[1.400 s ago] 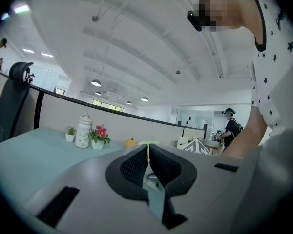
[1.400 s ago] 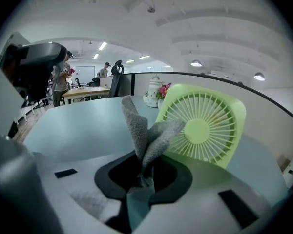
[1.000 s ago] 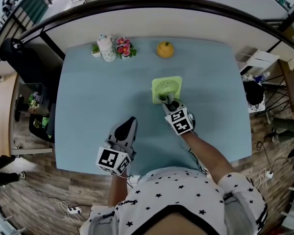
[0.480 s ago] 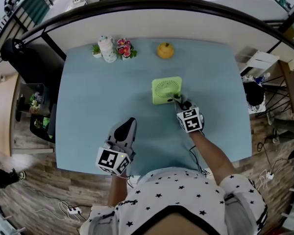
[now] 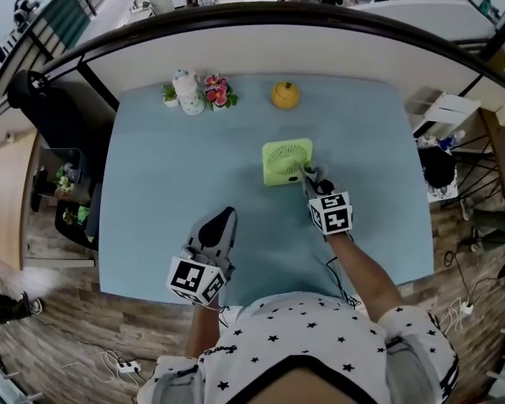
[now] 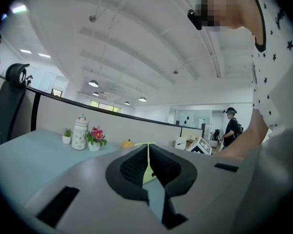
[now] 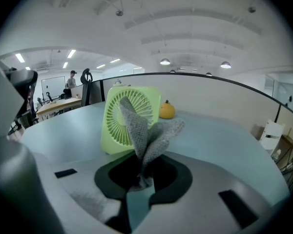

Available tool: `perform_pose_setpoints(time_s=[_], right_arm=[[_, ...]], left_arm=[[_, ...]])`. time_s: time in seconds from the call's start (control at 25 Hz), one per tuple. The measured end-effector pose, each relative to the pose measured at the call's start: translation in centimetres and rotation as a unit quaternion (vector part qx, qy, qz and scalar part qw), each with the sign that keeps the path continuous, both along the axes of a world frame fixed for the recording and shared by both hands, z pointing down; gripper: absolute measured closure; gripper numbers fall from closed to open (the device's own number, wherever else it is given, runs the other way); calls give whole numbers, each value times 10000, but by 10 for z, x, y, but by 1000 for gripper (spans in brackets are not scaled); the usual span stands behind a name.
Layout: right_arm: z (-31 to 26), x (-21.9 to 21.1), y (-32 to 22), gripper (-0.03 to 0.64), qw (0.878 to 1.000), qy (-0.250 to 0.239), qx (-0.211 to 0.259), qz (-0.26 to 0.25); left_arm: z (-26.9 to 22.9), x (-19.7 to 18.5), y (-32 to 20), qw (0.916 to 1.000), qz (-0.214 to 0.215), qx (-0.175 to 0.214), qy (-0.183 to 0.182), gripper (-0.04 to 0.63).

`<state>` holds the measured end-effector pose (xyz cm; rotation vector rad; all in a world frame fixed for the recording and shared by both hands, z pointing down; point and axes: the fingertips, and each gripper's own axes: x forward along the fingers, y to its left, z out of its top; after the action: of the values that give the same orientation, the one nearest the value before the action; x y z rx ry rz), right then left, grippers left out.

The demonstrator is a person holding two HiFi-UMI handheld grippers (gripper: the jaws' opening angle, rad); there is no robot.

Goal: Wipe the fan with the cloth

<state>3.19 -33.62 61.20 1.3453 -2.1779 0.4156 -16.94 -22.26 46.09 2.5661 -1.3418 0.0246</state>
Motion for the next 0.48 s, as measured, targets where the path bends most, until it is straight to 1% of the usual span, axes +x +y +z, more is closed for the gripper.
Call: perform_pose_setpoints(time_s=[0.16,0.32,0.48], right_arm=[[-31,-3,7,563,9978,-624,209,119],[-63,-10,17,563,9934,-1046,472,29],[-92,-18,31,563,9864,-1501,675,-43]], left_arm=[[-4,-2,0,10000,-25,42,-35,563],[-12,-5,-1,9998,-62,158,-121,563],[-19,-9,2,9995,-115,235,-191,563]])
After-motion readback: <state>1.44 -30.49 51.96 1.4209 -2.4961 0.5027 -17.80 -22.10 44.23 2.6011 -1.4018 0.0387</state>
